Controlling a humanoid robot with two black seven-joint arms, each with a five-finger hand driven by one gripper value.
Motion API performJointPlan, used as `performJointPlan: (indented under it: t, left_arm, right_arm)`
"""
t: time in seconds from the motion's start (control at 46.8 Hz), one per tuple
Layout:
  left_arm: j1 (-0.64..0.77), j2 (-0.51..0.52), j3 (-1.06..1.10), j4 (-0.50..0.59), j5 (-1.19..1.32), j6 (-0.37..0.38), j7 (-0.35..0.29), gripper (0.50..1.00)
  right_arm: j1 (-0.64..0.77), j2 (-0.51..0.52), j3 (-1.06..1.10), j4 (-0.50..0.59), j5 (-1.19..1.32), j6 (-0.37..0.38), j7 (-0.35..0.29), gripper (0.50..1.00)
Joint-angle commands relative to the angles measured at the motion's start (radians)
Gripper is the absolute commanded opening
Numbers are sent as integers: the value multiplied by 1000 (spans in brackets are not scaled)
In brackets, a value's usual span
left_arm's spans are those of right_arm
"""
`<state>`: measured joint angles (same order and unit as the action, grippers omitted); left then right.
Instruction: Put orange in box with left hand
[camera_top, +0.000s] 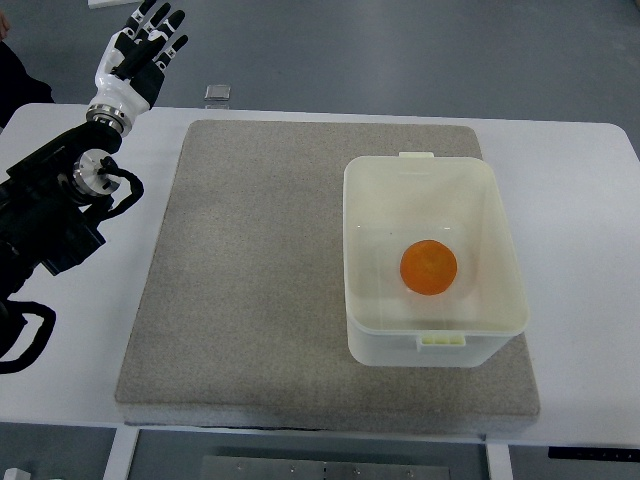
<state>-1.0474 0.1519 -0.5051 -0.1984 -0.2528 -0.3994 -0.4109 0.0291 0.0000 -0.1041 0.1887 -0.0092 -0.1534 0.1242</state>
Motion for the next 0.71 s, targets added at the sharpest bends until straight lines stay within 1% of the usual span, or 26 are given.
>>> performJointPlan:
  t: [0.0, 0.192, 0.214, 0.235, 0.257, 0.684]
  left_arm:
    - [3, 0, -24, 0, 0, -9, 0, 924]
    - [1, 0, -33, -1, -2, -2, -2, 924]
    - [3, 0, -33, -1, 0, -1, -2, 936]
    - [1, 0, -33, -1, 0, 2, -2, 981]
    - [1, 0, -33, -1, 0, 4, -2, 990]
    - [3, 0, -35, 0, 0, 10, -5, 992]
  right_arm:
    - [0, 0, 0, 0, 0, 0, 0, 932]
    - [0, 0, 0, 0, 0, 0, 0, 932]
    - [0, 0, 1, 0, 0, 0, 0, 932]
    - [0, 0, 1, 0, 0, 0, 0, 932]
    - [0, 0, 0, 0, 0, 0, 0, 932]
    - [0, 0, 0, 0, 0, 0, 0, 932]
